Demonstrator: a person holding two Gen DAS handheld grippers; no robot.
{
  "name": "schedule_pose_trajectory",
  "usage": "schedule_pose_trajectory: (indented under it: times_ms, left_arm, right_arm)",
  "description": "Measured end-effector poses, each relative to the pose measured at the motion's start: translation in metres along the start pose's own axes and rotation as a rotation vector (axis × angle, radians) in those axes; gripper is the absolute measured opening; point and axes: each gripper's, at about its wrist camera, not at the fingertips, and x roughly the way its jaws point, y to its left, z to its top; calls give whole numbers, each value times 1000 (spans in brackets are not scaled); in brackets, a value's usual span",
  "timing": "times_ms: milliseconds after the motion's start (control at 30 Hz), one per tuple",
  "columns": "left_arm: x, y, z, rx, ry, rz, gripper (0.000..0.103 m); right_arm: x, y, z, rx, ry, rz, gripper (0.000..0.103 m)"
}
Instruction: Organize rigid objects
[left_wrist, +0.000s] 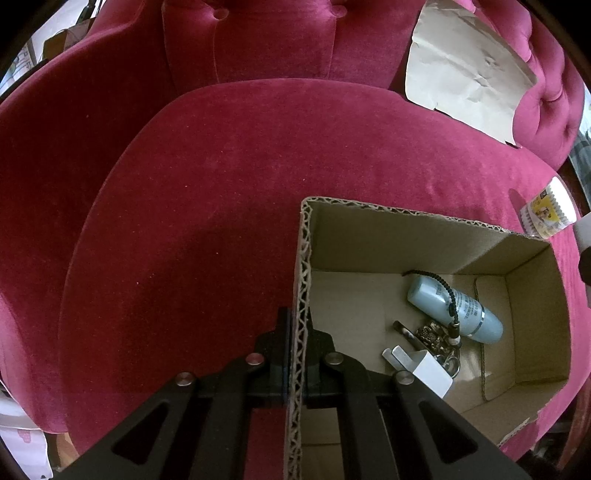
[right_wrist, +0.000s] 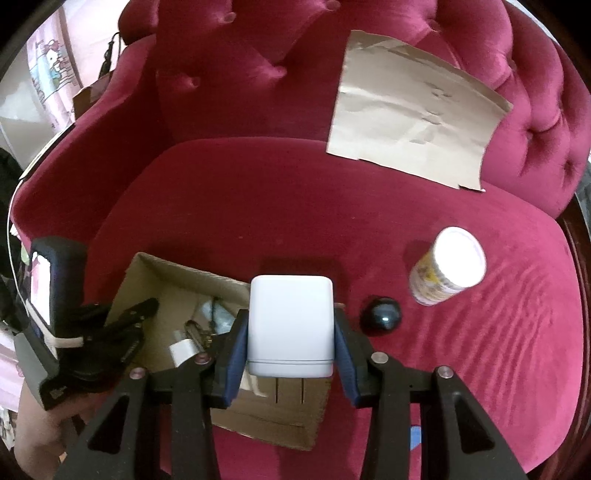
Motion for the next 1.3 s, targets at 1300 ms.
schedule_pose_trajectory:
  times_ms: [1300]
  left_arm:
    - [0,1,-1,6,-3,-4,3]
  right_arm:
    - [48,69,-9,-10,66,112,46]
